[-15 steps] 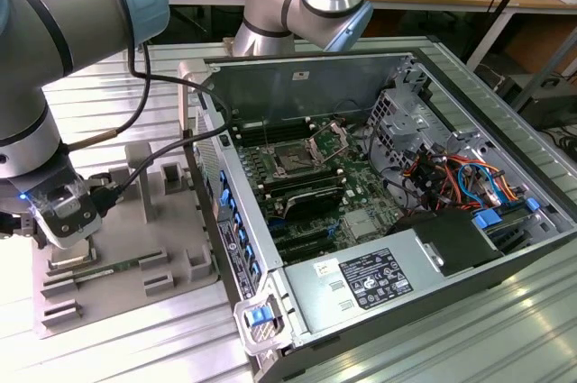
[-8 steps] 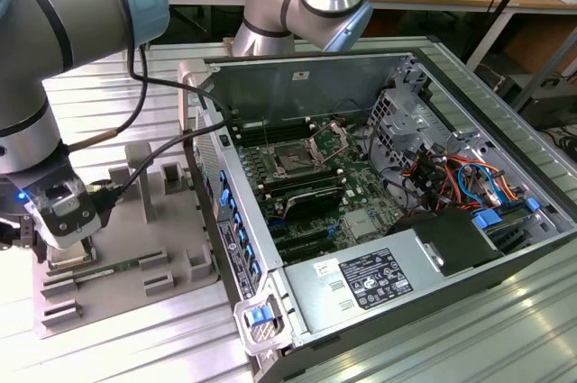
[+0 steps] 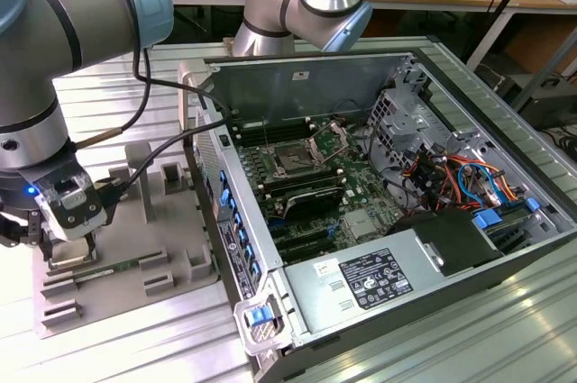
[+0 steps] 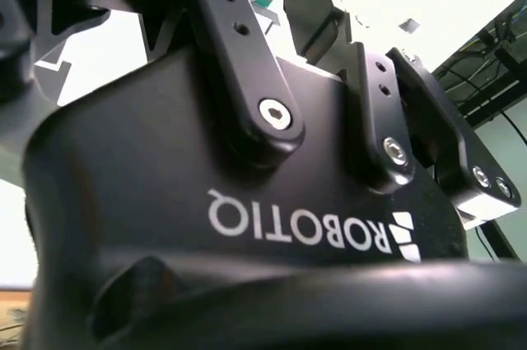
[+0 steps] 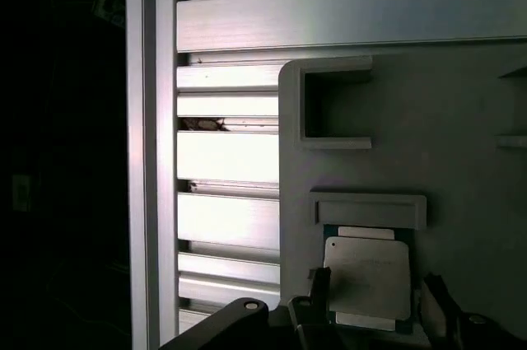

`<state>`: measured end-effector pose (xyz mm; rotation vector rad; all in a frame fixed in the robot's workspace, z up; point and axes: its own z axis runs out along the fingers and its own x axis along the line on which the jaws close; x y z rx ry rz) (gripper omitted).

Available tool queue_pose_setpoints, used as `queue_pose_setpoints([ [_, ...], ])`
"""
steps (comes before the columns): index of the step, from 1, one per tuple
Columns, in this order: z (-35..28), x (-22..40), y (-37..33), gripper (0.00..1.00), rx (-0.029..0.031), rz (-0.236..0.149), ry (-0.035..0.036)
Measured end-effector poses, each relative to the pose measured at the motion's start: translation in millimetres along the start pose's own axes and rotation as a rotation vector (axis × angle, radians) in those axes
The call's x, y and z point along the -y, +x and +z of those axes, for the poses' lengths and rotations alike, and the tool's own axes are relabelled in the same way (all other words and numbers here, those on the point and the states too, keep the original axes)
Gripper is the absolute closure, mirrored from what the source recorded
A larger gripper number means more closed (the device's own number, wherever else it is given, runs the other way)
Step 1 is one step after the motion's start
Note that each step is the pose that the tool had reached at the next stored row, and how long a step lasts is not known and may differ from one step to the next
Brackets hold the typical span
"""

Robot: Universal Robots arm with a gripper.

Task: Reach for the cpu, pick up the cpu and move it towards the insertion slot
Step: 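Pick up the cpu and move it towards the insertion slot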

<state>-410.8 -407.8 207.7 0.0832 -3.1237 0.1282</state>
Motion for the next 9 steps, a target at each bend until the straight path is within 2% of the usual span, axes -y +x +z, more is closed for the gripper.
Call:
queue_pose_setpoints([
  [3, 0.1, -0.1, 0.0, 0.45, 0.0001, 0.000, -0.0001],
  [4, 0.1, 0.0, 0.0, 0.39, 0.0001, 0.000, -0.0001],
  [5, 0.3, -0.1, 0.0, 0.39, 0.0001, 0.000, 0.0004],
  [9, 6.4, -0.6, -0.1, 0.39, -0.0003, 0.000, 0.0101],
])
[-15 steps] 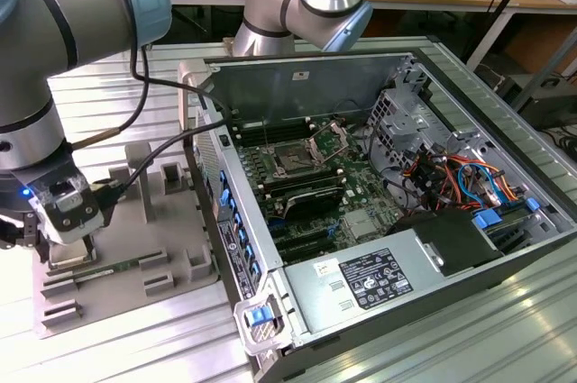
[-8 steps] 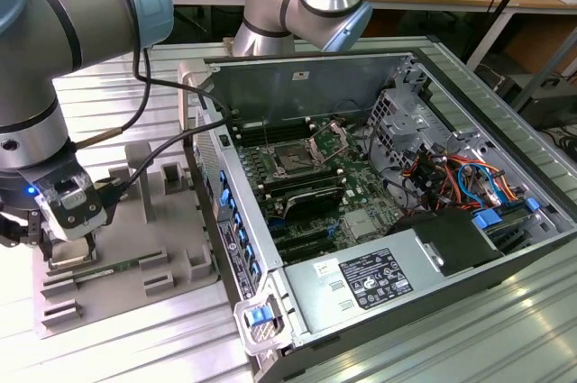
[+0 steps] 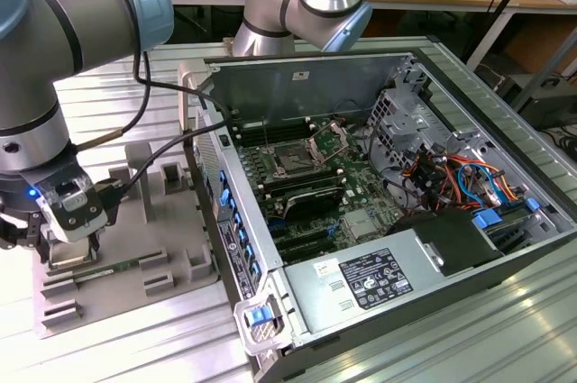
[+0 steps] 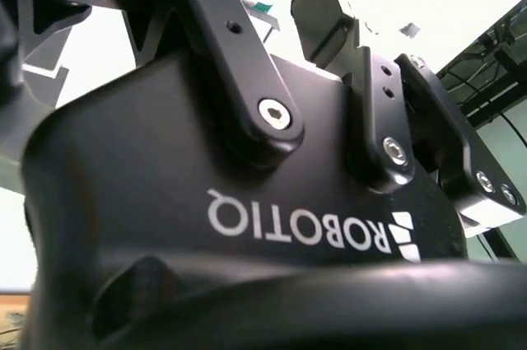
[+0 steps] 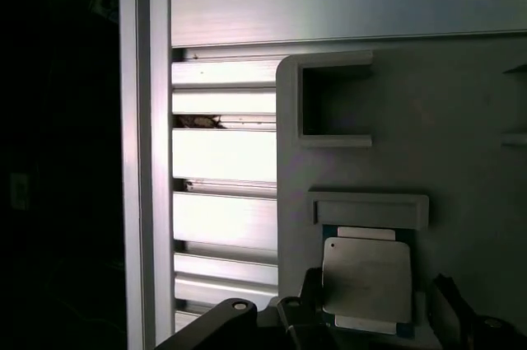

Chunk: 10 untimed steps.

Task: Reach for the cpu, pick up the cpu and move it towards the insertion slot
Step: 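Pick up the cpu and move it towards the insertion slot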

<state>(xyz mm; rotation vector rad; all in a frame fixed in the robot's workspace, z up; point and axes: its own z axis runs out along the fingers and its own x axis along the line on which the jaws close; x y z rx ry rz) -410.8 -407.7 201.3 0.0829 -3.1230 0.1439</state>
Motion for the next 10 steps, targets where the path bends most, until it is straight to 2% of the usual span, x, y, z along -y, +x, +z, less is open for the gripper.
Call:
queue_pose_setpoints([
  [3, 5.0, -0.4, -0.1, 0.39, -0.0005, 0.000, 0.0076],
  [10, 5.2, -0.5, 0.0, 0.41, -0.0007, 0.000, 0.0079],
])
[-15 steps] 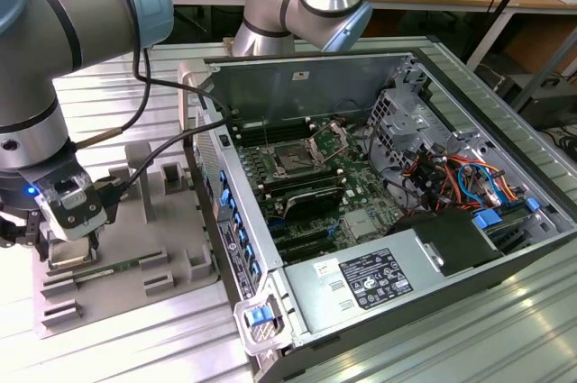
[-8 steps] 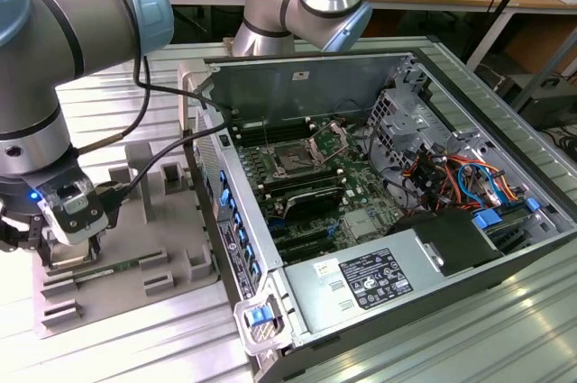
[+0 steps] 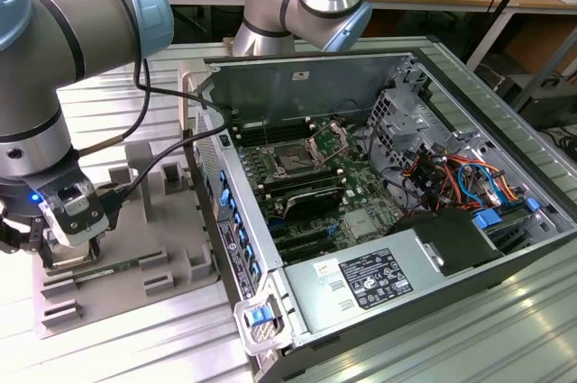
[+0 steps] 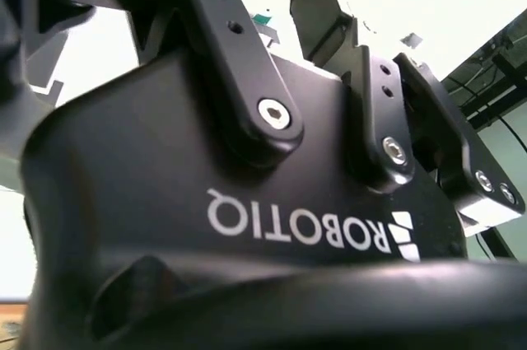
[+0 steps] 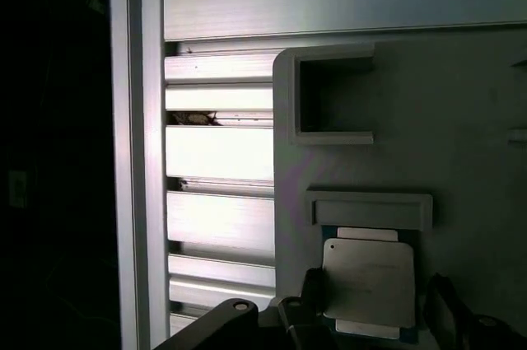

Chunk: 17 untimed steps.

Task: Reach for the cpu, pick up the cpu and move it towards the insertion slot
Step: 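Pick up the cpu and move it towards the insertion slot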

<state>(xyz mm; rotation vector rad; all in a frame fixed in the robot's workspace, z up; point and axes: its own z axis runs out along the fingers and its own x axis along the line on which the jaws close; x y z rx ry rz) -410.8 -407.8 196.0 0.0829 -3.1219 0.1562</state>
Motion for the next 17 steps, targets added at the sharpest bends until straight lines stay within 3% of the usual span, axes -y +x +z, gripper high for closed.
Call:
queue_pose_setpoints([
  [2, 0.1, 0.0, 0.0, 0.49, 0.0000, 0.000, 0.0000],
  [12, 0.5, -0.1, 0.0, 0.49, 0.0001, 0.000, -0.0001],
  [17, -4.5, 0.4, 0.1, 0.49, 0.0008, 0.000, -0.0002],
])
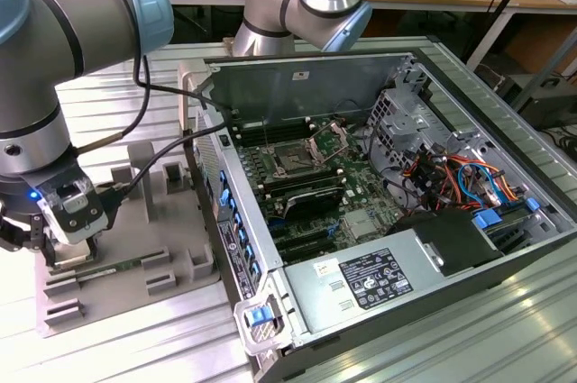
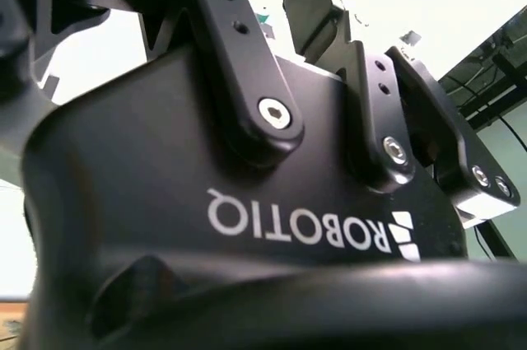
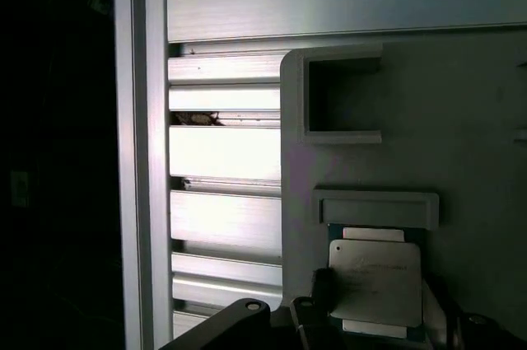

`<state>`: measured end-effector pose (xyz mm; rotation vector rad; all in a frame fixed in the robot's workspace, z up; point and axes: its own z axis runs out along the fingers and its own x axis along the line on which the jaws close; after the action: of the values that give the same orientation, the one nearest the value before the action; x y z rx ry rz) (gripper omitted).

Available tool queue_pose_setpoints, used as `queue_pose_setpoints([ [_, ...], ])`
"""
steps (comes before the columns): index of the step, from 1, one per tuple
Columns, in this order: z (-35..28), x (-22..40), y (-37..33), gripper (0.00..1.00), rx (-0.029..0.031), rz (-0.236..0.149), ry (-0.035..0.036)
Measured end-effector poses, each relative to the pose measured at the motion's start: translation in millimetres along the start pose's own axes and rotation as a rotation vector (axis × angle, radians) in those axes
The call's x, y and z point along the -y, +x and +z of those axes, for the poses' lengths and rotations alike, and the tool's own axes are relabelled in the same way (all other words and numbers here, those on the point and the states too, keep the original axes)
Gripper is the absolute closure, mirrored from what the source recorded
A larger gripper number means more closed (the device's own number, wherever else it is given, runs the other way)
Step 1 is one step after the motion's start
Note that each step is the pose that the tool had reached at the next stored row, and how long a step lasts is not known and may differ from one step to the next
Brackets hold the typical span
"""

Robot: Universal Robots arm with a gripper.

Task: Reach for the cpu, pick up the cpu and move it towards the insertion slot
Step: 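Pick up the cpu and move it towards the insertion slot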

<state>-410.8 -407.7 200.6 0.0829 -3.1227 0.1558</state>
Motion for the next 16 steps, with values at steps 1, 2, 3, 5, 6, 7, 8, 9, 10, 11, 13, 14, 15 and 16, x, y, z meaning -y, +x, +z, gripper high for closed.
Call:
queue_pose_setpoints([
  [1, -1.5, 0.2, 0.0, 0.49, 0.0001, 0.000, 0.0001],
  [2, -2.7, 0.3, 0.1, 0.49, 0.0002, 0.000, 0.0001],
  [3, -3.3, 0.3, 0.0, 0.49, 0.0004, 0.000, 0.0000],
  [5, -3.5, 0.3, 0.1, 0.49, 0.0005, 0.000, -0.0008],
  [6, -3.6, 0.3, 0.2, 0.49, 0.0004, 0.000, -0.0019],
  [7, -3.6, 0.3, 0.2, 0.49, 0.0003, 0.000, -0.0022],
  [8, -3.6, 0.4, 0.1, 0.49, 0.0003, 0.000, -0.0024],
  [9, -3.6, 0.4, 0.1, 0.49, 0.0002, 0.000, -0.0023],
  [10, -3.0, 0.3, 0.1, 0.49, 0.0004, 0.000, -0.0023],
  [11, -1.1, 0.1, 0.0, 0.49, 0.0004, -0.002, -0.0022],
  [13, 0.9, -0.8, -0.1, 0.49, 0.0004, -0.003, 0.0019],
  [14, 1.9, -1.1, -0.1, 0.49, 0.0002, -0.004, 0.0031],
  [15, 2.5, -1.2, -0.1, 0.49, 0.0000, -0.004, 0.0032],
  [16, 3.2, -1.3, 0.0, 0.49, -0.0001, -0.005, 0.0034],
])
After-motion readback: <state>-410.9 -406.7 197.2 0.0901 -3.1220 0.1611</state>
